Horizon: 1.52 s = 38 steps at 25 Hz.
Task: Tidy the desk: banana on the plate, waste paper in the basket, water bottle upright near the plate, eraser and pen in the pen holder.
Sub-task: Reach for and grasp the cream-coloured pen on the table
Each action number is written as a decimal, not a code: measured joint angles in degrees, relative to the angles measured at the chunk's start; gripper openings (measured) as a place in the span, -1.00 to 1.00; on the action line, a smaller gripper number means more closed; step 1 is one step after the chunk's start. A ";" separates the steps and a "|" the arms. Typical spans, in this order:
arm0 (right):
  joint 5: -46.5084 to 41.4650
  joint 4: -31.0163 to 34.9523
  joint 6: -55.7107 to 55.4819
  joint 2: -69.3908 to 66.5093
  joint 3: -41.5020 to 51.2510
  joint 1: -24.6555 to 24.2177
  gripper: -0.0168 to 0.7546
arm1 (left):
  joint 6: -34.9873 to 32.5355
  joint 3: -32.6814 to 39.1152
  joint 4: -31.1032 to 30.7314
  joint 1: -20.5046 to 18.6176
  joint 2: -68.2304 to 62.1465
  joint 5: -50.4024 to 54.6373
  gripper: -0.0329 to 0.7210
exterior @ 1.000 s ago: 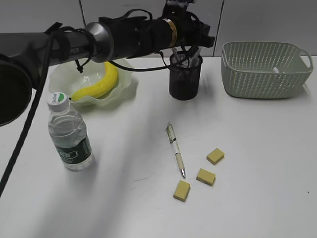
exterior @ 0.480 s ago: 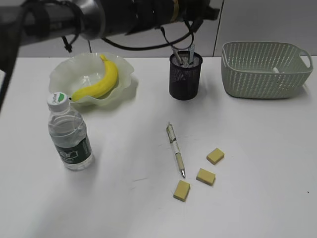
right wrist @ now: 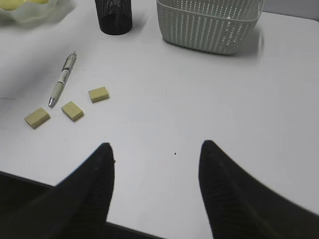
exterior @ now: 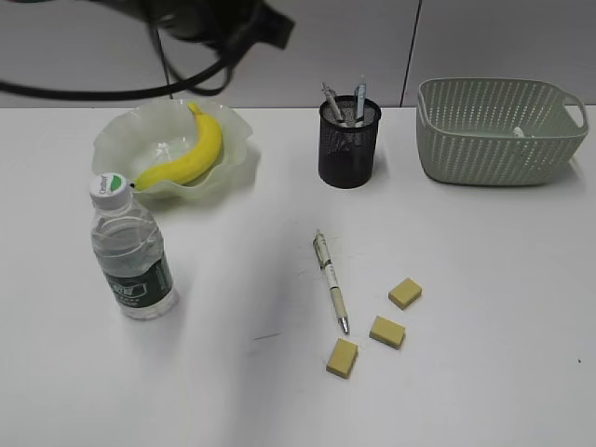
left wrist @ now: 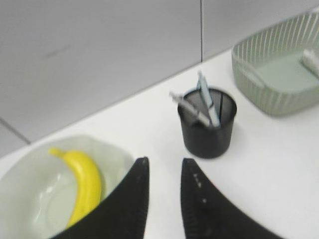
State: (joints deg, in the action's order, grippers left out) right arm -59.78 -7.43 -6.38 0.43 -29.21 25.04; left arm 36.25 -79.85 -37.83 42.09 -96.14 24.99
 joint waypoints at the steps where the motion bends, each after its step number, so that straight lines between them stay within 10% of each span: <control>1: 0.00 0.01 0.00 0.00 0.00 0.00 0.17 | -2.51 3.91 2.58 0.00 4.10 1.84 -0.49; 8: 0.00 0.01 0.00 0.00 0.00 0.00 0.17 | -6.04 28.21 10.34 0.00 36.81 14.96 -0.43; 18: 0.00 0.01 0.00 0.00 0.00 0.00 0.17 | -21.67 43.34 25.42 0.00 80.48 35.43 0.55; 38: 5.85 0.53 0.00 -16.07 -1.84 0.00 0.17 | -23.41 48.96 28.80 -0.88 93.79 36.19 0.29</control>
State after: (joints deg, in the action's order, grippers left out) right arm -53.93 -6.90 -6.38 -15.64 -31.05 25.04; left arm 12.84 -30.89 -9.04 41.21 -2.35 61.18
